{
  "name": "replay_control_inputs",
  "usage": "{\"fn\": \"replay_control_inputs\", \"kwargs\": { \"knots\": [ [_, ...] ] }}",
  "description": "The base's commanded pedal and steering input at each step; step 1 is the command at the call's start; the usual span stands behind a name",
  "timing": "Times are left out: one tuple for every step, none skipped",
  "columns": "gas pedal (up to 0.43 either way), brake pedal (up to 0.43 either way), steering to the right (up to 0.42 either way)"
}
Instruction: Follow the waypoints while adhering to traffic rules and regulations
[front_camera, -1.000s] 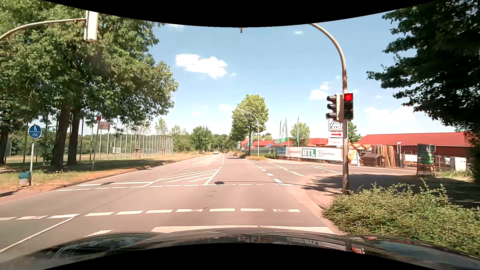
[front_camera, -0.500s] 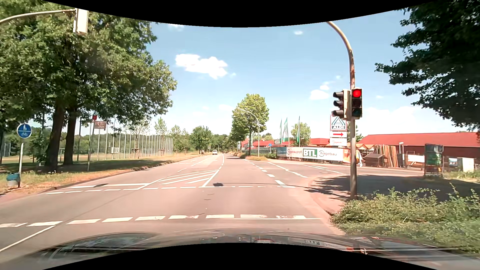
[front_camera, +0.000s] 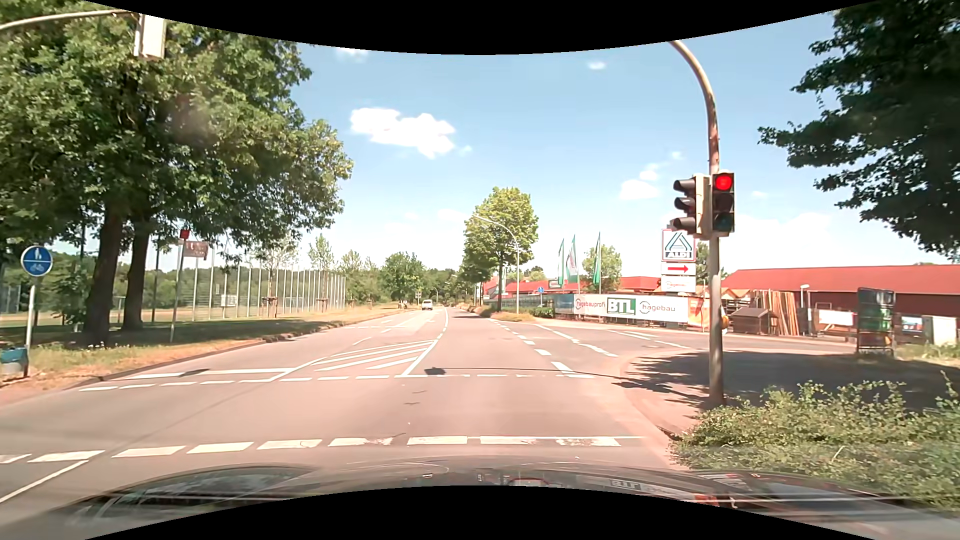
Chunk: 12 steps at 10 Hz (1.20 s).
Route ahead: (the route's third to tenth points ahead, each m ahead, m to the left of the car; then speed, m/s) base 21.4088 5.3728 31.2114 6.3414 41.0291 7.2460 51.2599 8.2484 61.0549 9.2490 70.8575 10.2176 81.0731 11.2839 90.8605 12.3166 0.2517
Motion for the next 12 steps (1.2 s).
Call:
{"fn": "replay_control_inputs", "kwargs": {
  "knots": [
    [0.000, 0.207, -0.006],
    [0.000, 0.213, -0.006],
    [0.000, 0.213, -0.006],
    [0.000, 0.213, -0.007],
    [0.000, 0.213, -0.006],
    [0.000, 0.213, -0.007],
    [0.000, 0.213, -0.006],
    [0.000, 0.213, -0.006],
    [0.000, 0.213, -0.007],
    [0.000, 0.213, -0.007],
    [0.000, 0.213, -0.007],
    [0.000, 0.213, -0.006]
  ]
}}
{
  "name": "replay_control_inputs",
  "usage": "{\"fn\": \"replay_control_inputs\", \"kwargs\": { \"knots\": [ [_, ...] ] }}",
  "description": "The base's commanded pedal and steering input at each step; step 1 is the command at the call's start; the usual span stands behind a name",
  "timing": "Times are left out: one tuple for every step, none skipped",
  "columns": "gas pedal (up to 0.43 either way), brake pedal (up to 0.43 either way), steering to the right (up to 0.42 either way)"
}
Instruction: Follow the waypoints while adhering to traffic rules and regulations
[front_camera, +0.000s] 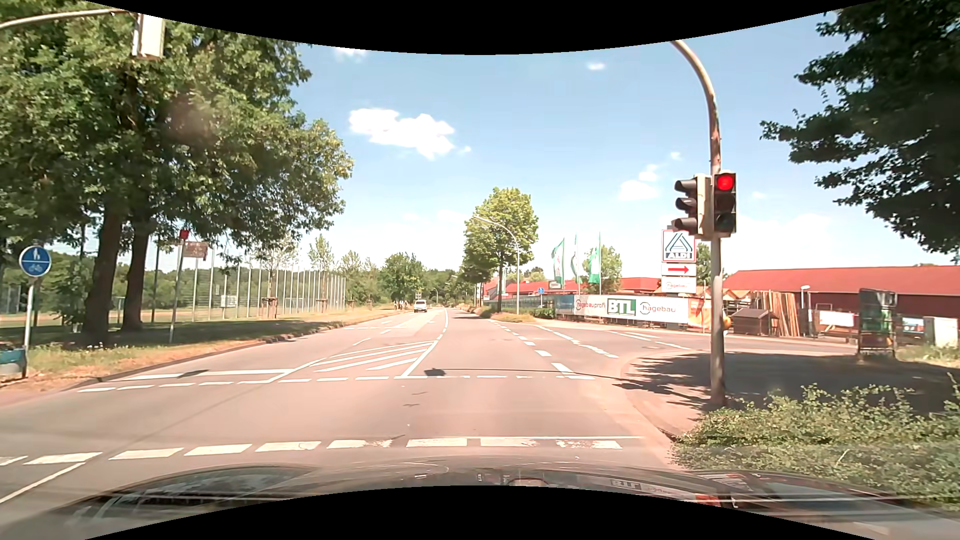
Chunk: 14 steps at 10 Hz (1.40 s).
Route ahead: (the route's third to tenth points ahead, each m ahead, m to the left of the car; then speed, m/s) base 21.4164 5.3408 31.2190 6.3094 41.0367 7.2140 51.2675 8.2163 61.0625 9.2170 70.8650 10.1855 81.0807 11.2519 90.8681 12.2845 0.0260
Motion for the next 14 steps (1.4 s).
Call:
{"fn": "replay_control_inputs", "kwargs": {
  "knots": [
    [0.000, 0.213, -0.007],
    [0.000, 0.213, -0.006],
    [0.000, 0.213, -0.007],
    [0.000, 0.213, -0.007],
    [0.000, 0.213, -0.007],
    [0.000, 0.213, -0.006],
    [0.000, 0.213, -0.007],
    [0.000, 0.213, -0.006],
    [0.000, 0.207, -0.006],
    [0.000, 0.213, -0.007],
    [0.000, 0.213, -0.006],
    [0.000, 0.213, -0.006],
    [0.000, 0.195, -0.007],
    [0.000, 0.134, -0.007]
  ]
}}
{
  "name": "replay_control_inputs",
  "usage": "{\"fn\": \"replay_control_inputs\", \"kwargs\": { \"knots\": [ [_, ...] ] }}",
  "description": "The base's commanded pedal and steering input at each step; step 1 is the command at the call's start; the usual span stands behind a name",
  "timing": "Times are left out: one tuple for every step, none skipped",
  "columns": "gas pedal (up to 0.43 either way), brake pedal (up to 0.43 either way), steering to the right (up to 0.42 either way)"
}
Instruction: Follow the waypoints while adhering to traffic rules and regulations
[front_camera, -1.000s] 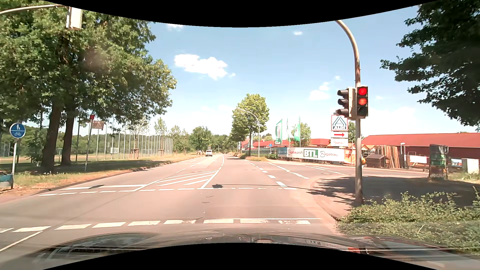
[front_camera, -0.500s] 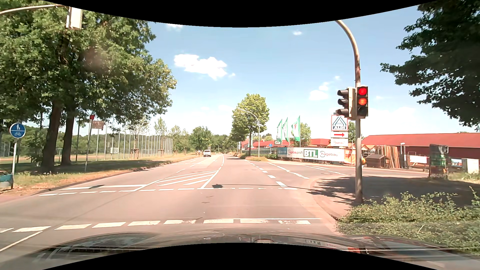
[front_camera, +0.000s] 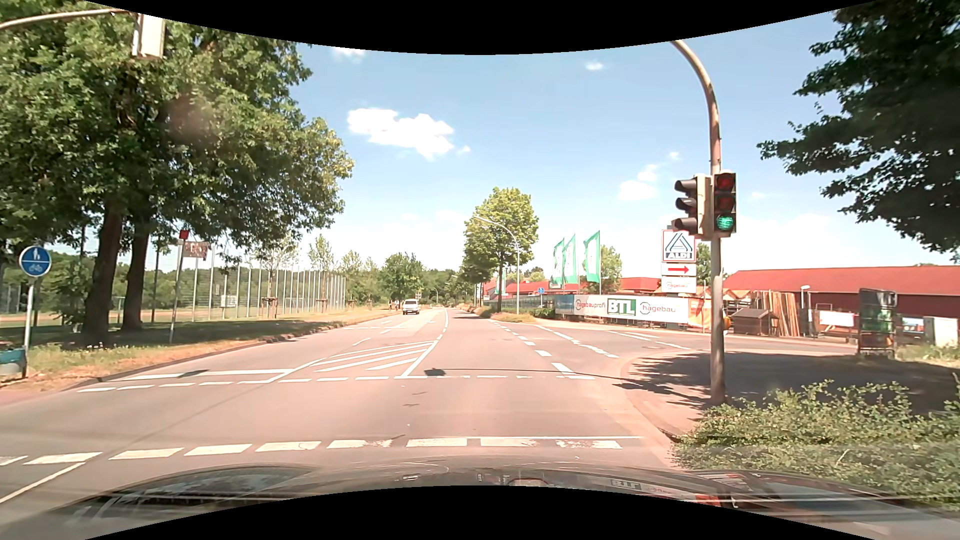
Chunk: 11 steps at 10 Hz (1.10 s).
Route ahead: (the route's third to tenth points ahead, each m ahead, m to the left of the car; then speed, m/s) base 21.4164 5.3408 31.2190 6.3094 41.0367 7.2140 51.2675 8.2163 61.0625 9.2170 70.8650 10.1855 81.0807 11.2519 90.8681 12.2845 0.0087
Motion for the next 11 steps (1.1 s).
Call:
{"fn": "replay_control_inputs", "kwargs": {
  "knots": [
    [0.000, 0.000, -0.006],
    [0.000, 0.000, -0.006],
    [0.008, 0.000, -0.006],
    [0.130, 0.000, -0.006],
    [0.138, 0.000, -0.006],
    [0.138, 0.000, -0.006],
    [0.138, 0.000, -0.006],
    [0.150, 0.000, -0.006],
    [0.169, 0.000, -0.006],
    [0.177, 0.000, -0.007],
    [0.189, 0.000, -0.007]
  ]
}}
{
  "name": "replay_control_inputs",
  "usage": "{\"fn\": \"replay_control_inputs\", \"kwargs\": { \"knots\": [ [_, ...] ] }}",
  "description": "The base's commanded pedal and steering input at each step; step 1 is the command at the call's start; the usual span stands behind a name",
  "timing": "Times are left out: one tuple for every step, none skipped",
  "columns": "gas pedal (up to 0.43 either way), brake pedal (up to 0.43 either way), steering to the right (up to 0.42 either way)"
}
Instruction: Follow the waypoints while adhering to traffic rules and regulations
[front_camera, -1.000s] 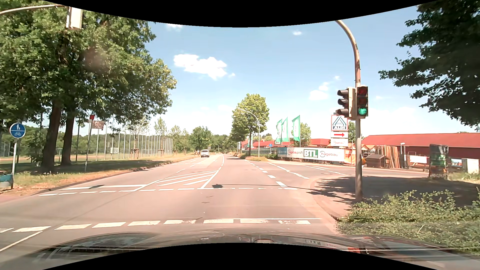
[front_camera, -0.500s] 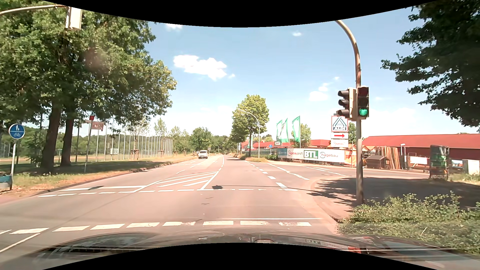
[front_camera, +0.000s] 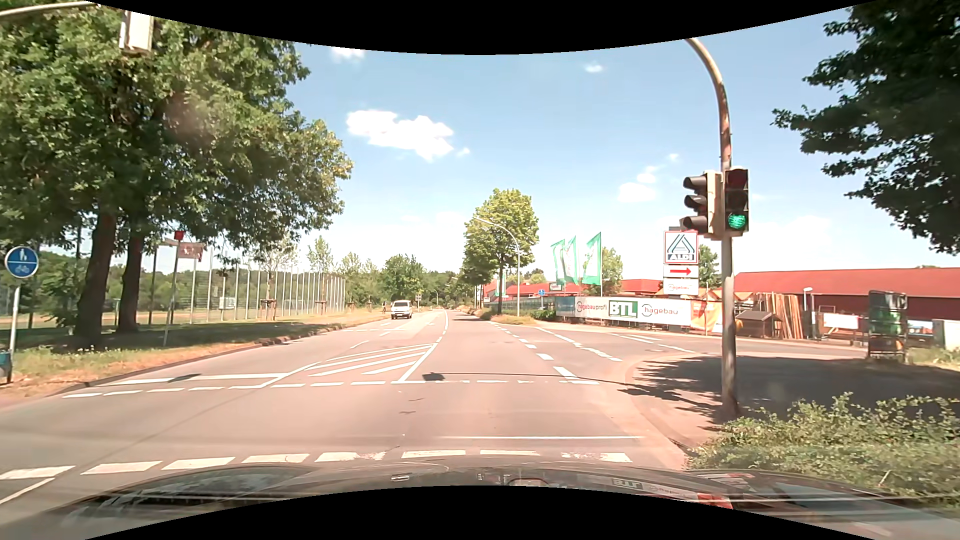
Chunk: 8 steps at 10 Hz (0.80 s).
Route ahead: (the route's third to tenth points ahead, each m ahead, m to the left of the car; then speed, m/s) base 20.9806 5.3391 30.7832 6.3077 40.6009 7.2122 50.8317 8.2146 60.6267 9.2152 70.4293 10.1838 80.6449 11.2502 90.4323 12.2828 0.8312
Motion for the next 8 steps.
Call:
{"fn": "replay_control_inputs", "kwargs": {
  "knots": [
    [0.189, 0.000, -0.007],
    [0.189, 0.000, -0.006],
    [0.197, 0.000, -0.007],
    [0.197, 0.000, -0.006],
    [0.209, 0.000, -0.007],
    [0.220, 0.000, -0.007],
    [0.220, 0.000, -0.007],
    [0.220, 0.000, -0.006]
  ]
}}
